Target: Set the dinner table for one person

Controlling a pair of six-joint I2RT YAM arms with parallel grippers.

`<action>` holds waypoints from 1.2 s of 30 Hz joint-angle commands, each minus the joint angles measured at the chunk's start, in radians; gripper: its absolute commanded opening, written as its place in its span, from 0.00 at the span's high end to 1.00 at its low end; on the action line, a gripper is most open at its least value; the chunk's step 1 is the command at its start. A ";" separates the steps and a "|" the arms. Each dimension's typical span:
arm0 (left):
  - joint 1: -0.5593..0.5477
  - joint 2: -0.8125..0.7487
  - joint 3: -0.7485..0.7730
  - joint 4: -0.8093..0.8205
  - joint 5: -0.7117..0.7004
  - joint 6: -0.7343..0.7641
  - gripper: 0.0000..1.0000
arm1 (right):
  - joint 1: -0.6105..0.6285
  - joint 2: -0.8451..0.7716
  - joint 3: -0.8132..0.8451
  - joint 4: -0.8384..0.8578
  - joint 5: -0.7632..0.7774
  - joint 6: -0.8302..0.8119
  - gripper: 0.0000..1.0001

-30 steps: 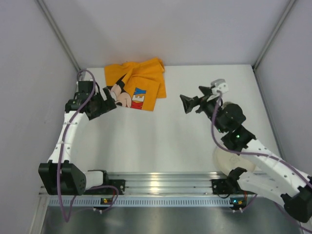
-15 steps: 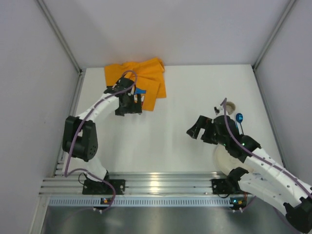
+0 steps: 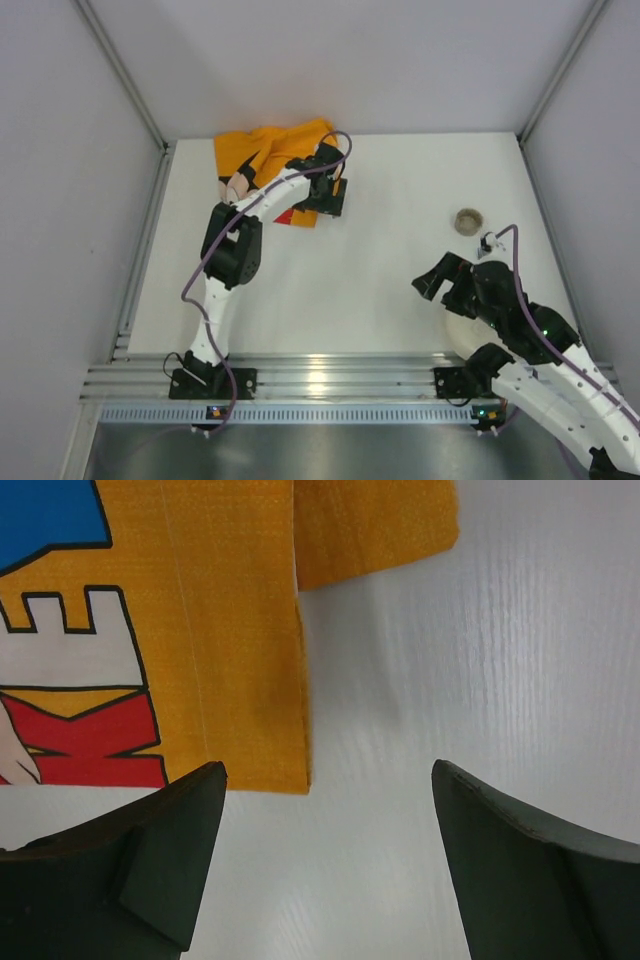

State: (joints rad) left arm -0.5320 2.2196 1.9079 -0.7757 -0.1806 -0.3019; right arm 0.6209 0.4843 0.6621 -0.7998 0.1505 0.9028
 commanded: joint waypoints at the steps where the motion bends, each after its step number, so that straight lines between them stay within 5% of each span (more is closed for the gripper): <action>1: 0.018 0.076 0.097 -0.091 -0.043 0.015 0.11 | 0.008 -0.041 0.039 -0.125 0.087 0.033 0.00; 10: 0.081 0.130 0.085 -0.093 -0.031 -0.019 0.41 | 0.008 -0.053 0.080 -0.210 0.136 0.042 0.00; 13: 0.087 0.140 0.056 -0.089 -0.036 -0.003 0.62 | 0.010 -0.052 0.079 -0.214 0.146 0.051 0.00; 16: 0.093 0.140 0.014 -0.077 -0.033 0.001 1.00 | 0.008 -0.046 0.080 -0.213 0.152 0.053 0.00; 24: 0.061 0.003 0.051 -0.115 0.059 0.000 1.00 | 0.007 -0.004 0.112 -0.207 0.167 0.033 0.00; 28: -0.205 -0.055 0.343 -0.275 -0.069 0.058 1.00 | 0.008 0.025 0.168 -0.242 0.246 0.036 0.00; 31: -0.336 -0.052 0.474 -0.329 -0.038 0.020 1.00 | 0.007 0.040 0.200 -0.269 0.282 0.045 0.00; 32: -0.383 -0.054 0.499 -0.327 0.005 -0.008 0.91 | 0.007 0.051 0.206 -0.274 0.296 0.045 0.00; 33: -0.401 -0.079 0.485 -0.312 0.066 -0.034 0.63 | 0.007 0.059 0.217 -0.277 0.302 0.047 0.00; 34: -0.417 -0.098 0.423 -0.289 0.105 -0.067 0.02 | 0.007 0.071 0.221 -0.279 0.302 0.047 0.00; 36: -0.421 -0.151 0.346 -0.219 0.124 -0.082 0.01 | 0.007 0.085 0.231 -0.283 0.301 0.050 0.00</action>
State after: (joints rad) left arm -0.9867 2.1803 2.3203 -0.9764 -0.1326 -0.3264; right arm 0.6209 0.5426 0.8478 -1.0565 0.4053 0.9463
